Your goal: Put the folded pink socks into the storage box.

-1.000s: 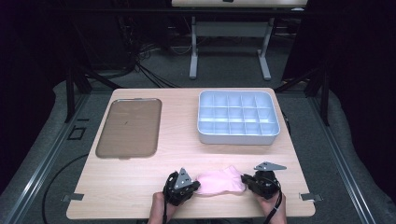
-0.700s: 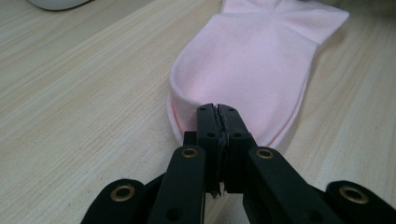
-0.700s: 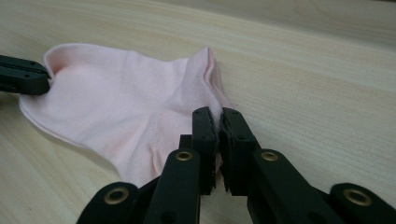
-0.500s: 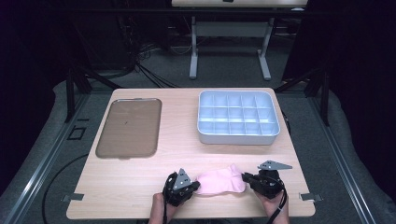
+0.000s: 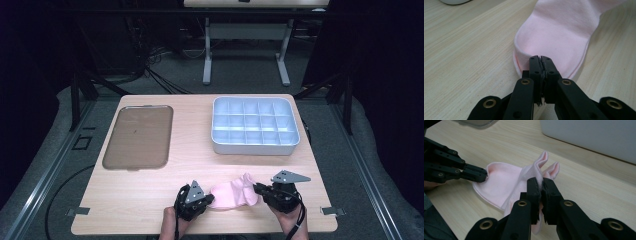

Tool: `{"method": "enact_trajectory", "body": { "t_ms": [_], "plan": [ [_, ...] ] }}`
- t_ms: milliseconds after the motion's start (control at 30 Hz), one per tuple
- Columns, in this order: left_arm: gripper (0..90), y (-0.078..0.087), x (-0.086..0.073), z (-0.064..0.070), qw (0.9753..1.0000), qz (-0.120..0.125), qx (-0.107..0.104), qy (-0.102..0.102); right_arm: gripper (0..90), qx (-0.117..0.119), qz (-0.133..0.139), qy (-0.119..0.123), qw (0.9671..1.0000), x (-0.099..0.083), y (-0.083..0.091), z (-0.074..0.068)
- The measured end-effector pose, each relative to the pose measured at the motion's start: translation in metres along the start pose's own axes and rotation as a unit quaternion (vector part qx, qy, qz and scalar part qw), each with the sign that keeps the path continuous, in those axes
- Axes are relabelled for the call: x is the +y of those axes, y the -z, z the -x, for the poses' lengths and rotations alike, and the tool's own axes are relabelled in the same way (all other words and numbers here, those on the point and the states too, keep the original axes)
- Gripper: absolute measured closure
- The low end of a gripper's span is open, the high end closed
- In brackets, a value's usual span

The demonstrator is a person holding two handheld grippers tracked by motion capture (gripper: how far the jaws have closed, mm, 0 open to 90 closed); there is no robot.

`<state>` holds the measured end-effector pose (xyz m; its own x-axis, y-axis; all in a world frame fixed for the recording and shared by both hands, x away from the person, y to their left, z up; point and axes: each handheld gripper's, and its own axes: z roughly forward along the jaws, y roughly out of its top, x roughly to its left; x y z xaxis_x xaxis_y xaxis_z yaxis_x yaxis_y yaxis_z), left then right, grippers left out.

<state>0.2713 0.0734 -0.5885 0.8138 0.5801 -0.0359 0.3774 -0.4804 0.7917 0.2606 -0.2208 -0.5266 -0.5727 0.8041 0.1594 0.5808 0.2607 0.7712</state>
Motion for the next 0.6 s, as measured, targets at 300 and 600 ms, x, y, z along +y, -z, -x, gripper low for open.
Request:
{"method": "enact_trajectory", "body": {
  "t_ms": [300,600],
  "plan": [
    [87.3,0.000,0.000,0.000,1.0000,0.000,0.000,0.000,84.8,0.009,-0.004,0.051,0.9986,0.016,-0.006,-0.029],
    [87.3,0.000,0.000,0.000,1.0000,0.000,0.000,-0.001,84.7,-0.019,-0.022,0.081,0.9962,0.023,-0.015,-0.041]
  ]
}}
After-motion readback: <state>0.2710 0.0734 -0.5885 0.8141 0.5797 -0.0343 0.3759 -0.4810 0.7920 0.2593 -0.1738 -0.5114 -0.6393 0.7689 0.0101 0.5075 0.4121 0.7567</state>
